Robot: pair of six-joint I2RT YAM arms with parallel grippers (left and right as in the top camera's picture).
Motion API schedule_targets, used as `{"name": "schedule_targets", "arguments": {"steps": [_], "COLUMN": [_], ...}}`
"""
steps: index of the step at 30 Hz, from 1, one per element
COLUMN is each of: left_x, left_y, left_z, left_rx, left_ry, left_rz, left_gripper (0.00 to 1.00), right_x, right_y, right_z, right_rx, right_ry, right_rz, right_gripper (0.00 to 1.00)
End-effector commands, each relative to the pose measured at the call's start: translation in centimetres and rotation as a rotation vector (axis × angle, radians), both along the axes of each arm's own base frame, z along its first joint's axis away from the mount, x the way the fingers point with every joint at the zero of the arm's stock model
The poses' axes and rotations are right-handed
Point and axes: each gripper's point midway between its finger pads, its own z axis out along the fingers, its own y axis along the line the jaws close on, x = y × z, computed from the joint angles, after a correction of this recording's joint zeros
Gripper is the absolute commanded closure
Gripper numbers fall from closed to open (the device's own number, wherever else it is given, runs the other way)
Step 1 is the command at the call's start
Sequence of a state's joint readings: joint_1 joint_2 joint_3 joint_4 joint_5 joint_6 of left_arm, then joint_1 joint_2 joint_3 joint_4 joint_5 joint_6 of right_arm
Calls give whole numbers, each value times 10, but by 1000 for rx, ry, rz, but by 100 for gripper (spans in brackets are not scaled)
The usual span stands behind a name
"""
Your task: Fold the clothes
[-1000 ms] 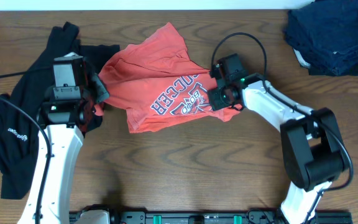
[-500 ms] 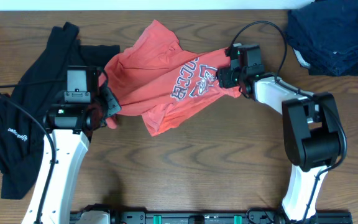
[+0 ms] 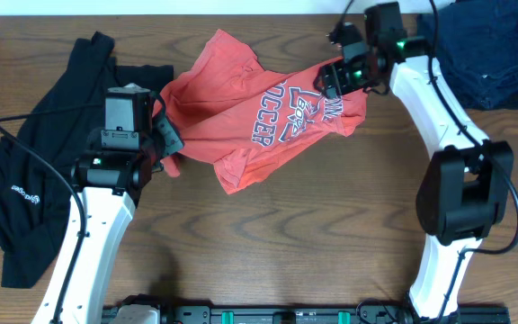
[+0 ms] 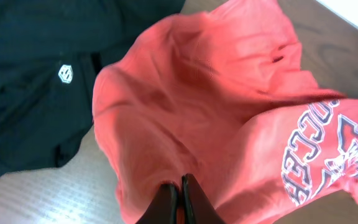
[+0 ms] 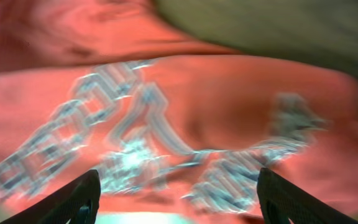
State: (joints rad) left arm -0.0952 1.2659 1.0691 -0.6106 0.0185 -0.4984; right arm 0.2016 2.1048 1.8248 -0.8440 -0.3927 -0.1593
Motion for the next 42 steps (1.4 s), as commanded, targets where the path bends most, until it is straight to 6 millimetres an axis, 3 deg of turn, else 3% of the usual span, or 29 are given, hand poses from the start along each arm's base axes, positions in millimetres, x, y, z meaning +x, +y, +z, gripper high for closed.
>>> {"name": "schedule_targets", "arguments": {"steps": [1,5,7,13,17,29,33,42], "left_x": [4,5,6,8,10,14,14,18], "left_y": [10,25,33,46,46,53,59,58], "left_z": [-1,-7,-13,-28,-28,-24,-24,-22], "left_rx": [33,64,54,32,33,15,8,-9], "left_ry": [-12,4,20,66,61,36,35,18], "left_rz": [45,95,130,190,191,229,251,244], "left_gripper": [94,94,94,94,94,94,94,94], "right_x": [-42,-89,-102,-123,-140,-182,-176,-172], "right_y": [56,98,114,142,157,182,180,176], "right_z": [8,-1,-4,-27,-49,-62,-70,-91], "right_rx": [26,-13,-47,-200,-217,-265,-317,-358], "right_ry": [42,114,112,43,33,20,-32,-115], "right_rz": [198,347,392,465,512,672,686,780], "right_gripper": [22,24,27,29,34,39,31,31]}}
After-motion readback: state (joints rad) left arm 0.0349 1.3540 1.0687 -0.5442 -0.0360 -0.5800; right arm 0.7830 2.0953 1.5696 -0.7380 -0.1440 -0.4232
